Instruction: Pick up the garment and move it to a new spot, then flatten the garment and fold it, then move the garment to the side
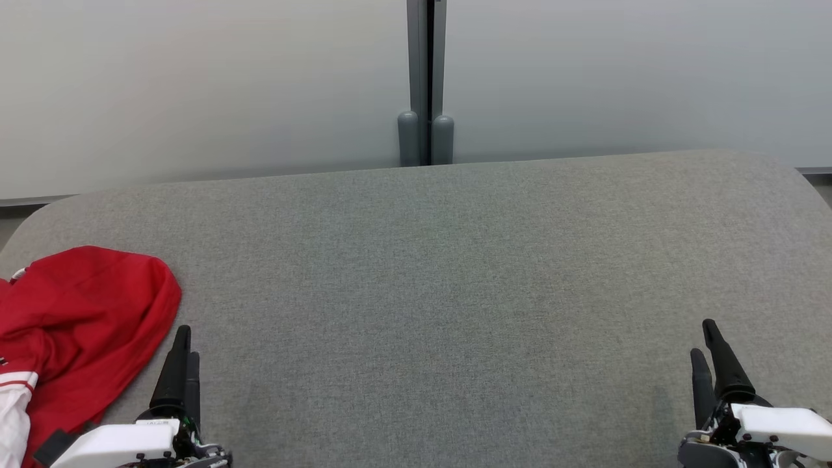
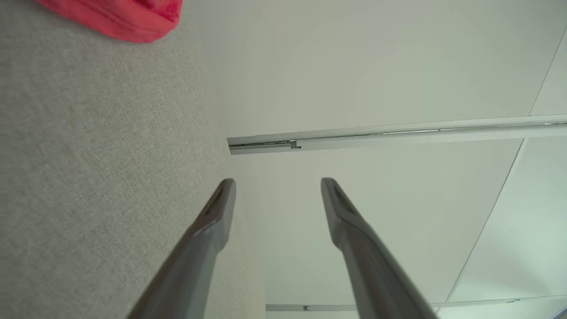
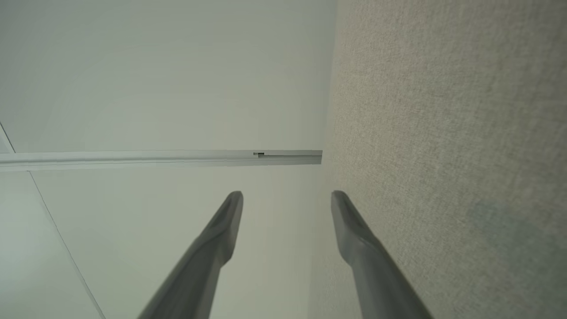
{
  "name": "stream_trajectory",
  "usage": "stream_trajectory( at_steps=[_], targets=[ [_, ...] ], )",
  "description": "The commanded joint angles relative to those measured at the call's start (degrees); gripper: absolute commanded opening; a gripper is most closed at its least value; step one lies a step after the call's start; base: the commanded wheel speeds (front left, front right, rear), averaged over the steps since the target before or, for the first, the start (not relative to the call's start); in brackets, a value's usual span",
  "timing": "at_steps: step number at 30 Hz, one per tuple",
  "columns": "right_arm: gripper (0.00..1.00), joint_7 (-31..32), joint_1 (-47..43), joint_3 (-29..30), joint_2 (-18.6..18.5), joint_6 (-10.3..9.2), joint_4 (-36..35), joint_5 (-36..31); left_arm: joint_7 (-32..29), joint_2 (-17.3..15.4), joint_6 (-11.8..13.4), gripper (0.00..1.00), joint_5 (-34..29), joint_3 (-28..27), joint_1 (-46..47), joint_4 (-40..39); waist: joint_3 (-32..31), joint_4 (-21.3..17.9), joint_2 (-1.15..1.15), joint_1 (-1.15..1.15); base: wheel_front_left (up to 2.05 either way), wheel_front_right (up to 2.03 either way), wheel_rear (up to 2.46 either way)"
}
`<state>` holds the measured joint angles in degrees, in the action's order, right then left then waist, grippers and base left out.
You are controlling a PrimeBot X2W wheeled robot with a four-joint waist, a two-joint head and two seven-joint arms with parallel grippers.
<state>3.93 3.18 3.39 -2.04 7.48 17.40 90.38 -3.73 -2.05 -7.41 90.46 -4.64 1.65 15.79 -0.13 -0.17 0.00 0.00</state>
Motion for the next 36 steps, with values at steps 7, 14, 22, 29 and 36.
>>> stream_trajectory(
  at_steps=[7,14,22,29,36],
  targets=[
    [1.0,-2.38,1.28,-0.74,-0.48,0.0,-0.89,-11.26,2.18,-0.69,-0.02,1.0,-12.72,0.11,0.45,-3.02,-0.1,-0.05,0.0,0.0,0.0,0.0,0.0],
    [1.0,-4.1,0.94,-3.2,-0.55,0.0,-2.56,-23.43,3.89,-0.38,0.57,1.0,-23.32,-0.72,-0.71,-6.47,-0.21,-0.07,0.0,0.0,0.0,0.0,0.0],
    [1.0,-5.89,0.22,-5.58,-0.61,0.01,-4.43,-33.44,5.69,-0.46,2.74,1.0,-33.27,1.85,-1.83,-8.26,-0.44,-0.02,0.0,0.0,0.0,0.0,0.0],
    [1.0,-7.37,0.34,-7.56,-0.66,0.01,-4.85,-39.4,7.13,-0.52,3.48,1.0,-40.3,2.81,-2.74,-9.6,-0.59,-0.08,0.0,0.0,0.0,0.0,0.0],
    [1.0,-8.52,0.05,-7.72,-0.7,0.01,-5.02,-43.56,8.3,-0.74,4.0,1.0,-45.49,3.4,-3.21,-10.38,-0.7,0.02,0.0,0.0,0.0,0.0,0.0]
  ],
)
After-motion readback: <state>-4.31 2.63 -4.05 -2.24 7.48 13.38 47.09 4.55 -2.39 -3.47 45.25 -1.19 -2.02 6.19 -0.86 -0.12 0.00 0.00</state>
